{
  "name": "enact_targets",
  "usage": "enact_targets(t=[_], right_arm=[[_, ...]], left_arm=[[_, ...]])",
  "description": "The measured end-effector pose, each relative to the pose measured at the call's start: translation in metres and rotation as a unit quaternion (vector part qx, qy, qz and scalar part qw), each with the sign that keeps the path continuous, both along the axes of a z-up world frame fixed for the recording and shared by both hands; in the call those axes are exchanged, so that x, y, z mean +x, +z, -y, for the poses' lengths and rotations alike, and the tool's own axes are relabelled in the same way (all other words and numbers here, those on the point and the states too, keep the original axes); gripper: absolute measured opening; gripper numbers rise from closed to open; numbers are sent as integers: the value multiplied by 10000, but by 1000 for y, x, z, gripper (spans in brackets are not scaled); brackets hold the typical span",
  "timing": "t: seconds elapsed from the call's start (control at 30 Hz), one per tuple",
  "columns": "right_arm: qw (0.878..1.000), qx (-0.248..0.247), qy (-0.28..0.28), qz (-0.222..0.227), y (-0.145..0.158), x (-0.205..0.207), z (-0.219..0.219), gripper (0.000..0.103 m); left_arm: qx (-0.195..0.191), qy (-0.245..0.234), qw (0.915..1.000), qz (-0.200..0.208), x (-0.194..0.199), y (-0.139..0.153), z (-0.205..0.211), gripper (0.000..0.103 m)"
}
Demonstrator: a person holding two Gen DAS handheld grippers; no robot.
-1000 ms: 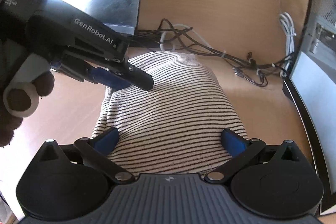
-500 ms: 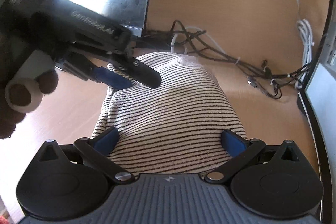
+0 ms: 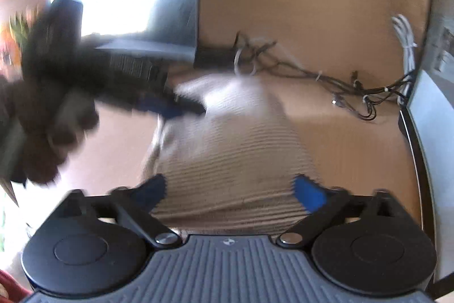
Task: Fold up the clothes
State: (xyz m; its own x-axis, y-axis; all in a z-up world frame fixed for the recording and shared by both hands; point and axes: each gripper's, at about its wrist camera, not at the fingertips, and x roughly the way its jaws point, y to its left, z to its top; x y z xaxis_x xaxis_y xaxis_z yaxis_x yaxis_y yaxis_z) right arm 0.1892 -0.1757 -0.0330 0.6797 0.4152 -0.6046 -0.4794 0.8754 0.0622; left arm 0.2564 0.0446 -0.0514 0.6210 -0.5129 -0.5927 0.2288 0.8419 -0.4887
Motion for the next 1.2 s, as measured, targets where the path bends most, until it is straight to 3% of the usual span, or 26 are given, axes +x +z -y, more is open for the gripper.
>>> enact_targets(t=[0.03, 0.07, 0.17, 0.27, 0.37, 0.43, 0.67, 0.83, 0.97, 1.2], right_arm=[[10000, -52, 0, 77, 1, 5, 0, 60], [9998, -120, 24, 162, 0, 11, -1, 60], [9991, -361, 60, -198, -19, 30, -10, 65], [9987, -483, 138, -107, -25, 28, -17, 68], [9985, -257, 394, -276, -20, 29, -13, 77], [9979, -138, 554, -300, -16, 30, -7, 78], [9948, 923, -206, -368, 3, 58, 23, 80], [9963, 572, -409, -488, -16, 75, 11, 80], [9983, 312, -307, -380, -24, 57, 8, 80], [9991, 316, -55, -285, -9, 47, 16, 81]], left_arm=[[23, 11, 10000, 58, -2, -2, -1, 50], [22, 83, 9999, 71, -4, -4, -2, 43], [-275, 378, 9987, -186, -6, -5, -11, 43], [7, 344, 9993, -156, -5, 0, -9, 43], [89, 375, 9990, -222, -5, 4, -9, 44], [196, 316, 9990, -229, -5, 8, -9, 44], [354, 304, 9986, -244, -11, 17, -8, 49], [117, 594, 9978, -280, -35, 29, -18, 58], [-138, 583, 9961, -644, -41, 20, -15, 64], [196, 333, 9965, -745, -40, 0, 11, 63]])
